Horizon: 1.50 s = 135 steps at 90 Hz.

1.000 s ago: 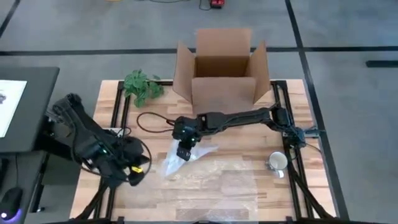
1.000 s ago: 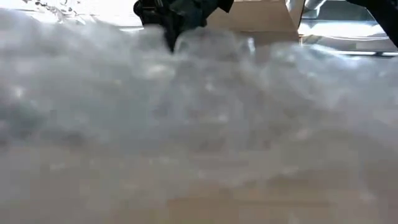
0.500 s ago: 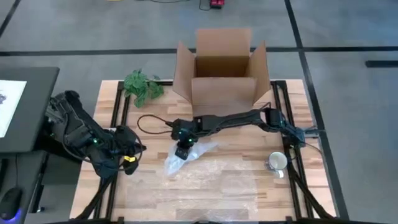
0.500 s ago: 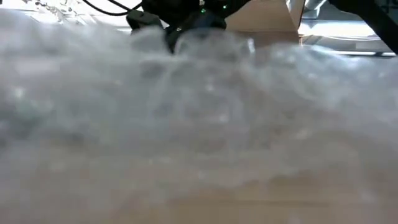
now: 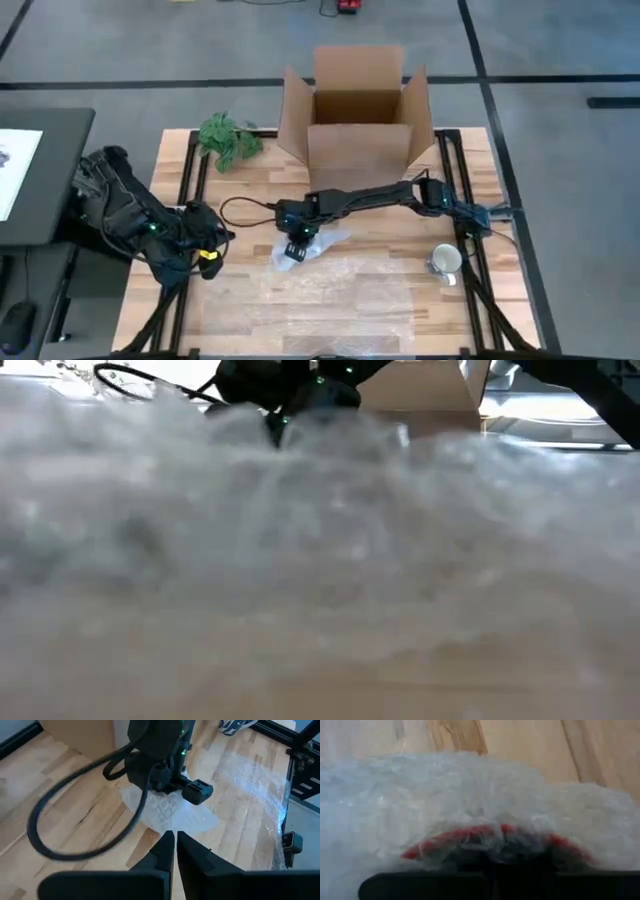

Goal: Wrap mug
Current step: Wrap the white mug with bubble wrap

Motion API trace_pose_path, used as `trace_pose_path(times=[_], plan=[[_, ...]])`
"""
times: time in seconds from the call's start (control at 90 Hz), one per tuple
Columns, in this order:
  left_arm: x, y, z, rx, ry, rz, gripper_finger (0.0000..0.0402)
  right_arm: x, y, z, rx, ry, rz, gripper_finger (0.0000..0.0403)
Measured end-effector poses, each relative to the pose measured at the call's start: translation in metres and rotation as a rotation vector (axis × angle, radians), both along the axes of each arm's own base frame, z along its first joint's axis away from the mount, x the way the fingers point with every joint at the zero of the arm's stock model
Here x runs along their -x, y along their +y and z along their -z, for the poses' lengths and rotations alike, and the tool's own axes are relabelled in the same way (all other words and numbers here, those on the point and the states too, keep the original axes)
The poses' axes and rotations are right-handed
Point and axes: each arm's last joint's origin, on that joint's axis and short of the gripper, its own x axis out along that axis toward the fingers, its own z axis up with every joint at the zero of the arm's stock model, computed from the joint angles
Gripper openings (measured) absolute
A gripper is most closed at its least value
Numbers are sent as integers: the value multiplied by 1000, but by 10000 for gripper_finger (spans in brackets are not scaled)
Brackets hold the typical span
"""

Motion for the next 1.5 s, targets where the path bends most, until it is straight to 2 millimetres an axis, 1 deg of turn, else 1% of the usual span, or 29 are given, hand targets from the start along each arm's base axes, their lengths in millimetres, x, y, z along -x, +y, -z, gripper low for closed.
trace_pose_path(times=[0.156,0.289,0.411,0.533,0.633,0.733,0.822,1.011,1.156,1.189,1.244,1.389,1.5], plan=[[0,0,0,-31,13,24,0,-6,-1,-26,-7,-41,3,0],[1,1,0,-58,25,45,0,-3,-3,-50,-13,-39,11,0],[2,2,1,-78,38,54,0,-2,-3,-62,-22,-37,8,0],[2,2,1,-93,44,66,0,-1,8,-67,-61,-45,-17,0],[2,2,1,-103,48,76,0,-6,20,-57,-69,-51,-42,0],[2,2,1,-111,51,84,0,-14,30,-38,-73,-49,-48,0],[2,2,1,-110,51,83,0,-18,30,-21,-55,-15,-11,0],[2,2,1,-108,48,82,0,-25,23,10,-60,55,51,0],[2,2,1,-110,46,80,0,-25,20,12,-48,59,48,0],[2,2,1,-109,47,81,0,-24,20,8,-48,55,50,0],[1,2,1,-109,46,80,0,-22,19,-4,-49,40,50,0],[2,2,1,-116,46,83,0,-18,17,-29,-34,8,64,0],[1,2,1,-122,42,80,0,-10,11,-59,-53,-37,108,0]])
